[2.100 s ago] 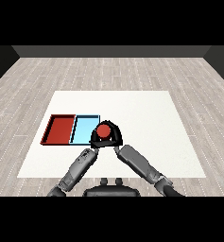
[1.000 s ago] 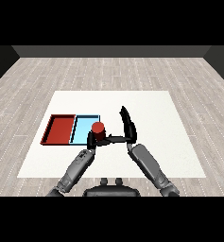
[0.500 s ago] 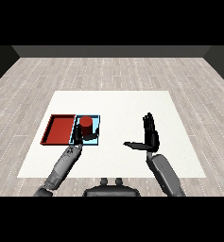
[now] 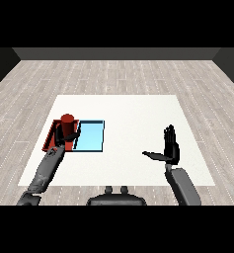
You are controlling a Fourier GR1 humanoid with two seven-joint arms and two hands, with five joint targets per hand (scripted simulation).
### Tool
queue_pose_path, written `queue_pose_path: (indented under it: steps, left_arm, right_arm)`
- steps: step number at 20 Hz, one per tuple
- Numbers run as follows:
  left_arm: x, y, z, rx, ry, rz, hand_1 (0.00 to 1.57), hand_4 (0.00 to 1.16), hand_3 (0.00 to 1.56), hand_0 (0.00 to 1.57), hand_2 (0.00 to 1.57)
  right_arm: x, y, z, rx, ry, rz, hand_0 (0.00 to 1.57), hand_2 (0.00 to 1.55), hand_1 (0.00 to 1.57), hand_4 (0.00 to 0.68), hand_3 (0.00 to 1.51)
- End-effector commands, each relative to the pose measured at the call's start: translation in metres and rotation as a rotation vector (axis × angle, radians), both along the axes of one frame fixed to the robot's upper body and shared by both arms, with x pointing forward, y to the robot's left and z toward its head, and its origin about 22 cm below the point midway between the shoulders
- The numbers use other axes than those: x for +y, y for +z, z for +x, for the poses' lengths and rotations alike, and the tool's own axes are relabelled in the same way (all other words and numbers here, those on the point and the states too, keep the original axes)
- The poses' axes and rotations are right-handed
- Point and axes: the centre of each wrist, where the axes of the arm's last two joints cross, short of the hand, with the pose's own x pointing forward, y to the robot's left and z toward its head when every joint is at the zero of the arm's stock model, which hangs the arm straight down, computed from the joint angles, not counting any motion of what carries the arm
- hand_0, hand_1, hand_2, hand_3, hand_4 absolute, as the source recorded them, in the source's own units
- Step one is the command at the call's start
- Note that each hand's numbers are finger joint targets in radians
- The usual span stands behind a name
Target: Pick the red can and put it in the red box
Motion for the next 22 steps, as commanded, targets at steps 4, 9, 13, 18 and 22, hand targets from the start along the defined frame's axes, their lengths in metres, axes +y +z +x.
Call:
queue_pose_path:
  steps: [4, 9, 13, 18, 22]
  left_arm:
    - [0.05, -0.011, 0.02, 0.168, 0.123, 0.088, 1.57, 1.09, 1.47, 1.57, 1.55]
    - [0.049, -0.03, 0.034, 0.264, 0.162, 0.092, 1.57, 1.05, 1.5, 1.57, 1.57]
    - [0.042, -0.044, 0.031, 0.434, 0.229, 0.129, 1.36, 0.95, 1.28, 1.36, 1.25]
    - [0.06, -0.065, 0.008, 0.599, 0.303, 0.124, 0.59, 0.78, 0.41, 0.59, 0.63]
    - [0.061, -0.063, 0.01, 0.616, 0.398, 0.043, 0.89, 0.68, 0.34, 0.89, 0.88]
  right_arm:
    - [-0.019, -0.006, 0.011, 0.05, -0.056, -0.039, 0.0, 0.0, 0.0, 0.0, 0.0]
    - [-0.004, -0.012, 0.035, 0.073, -0.061, -0.031, 0.0, 0.0, 0.0, 0.0, 0.0]
    - [-0.004, -0.034, 0.026, 0.075, -0.051, 0.009, 0.0, 0.0, 0.0, 0.0, 0.0]
    - [-0.006, -0.03, 0.045, 0.078, -0.06, -0.009, 0.0, 0.0, 0.0, 0.0, 0.0]
    - [-0.009, -0.034, 0.044, 0.075, -0.068, 0.005, 0.0, 0.0, 0.0, 0.0, 0.0]
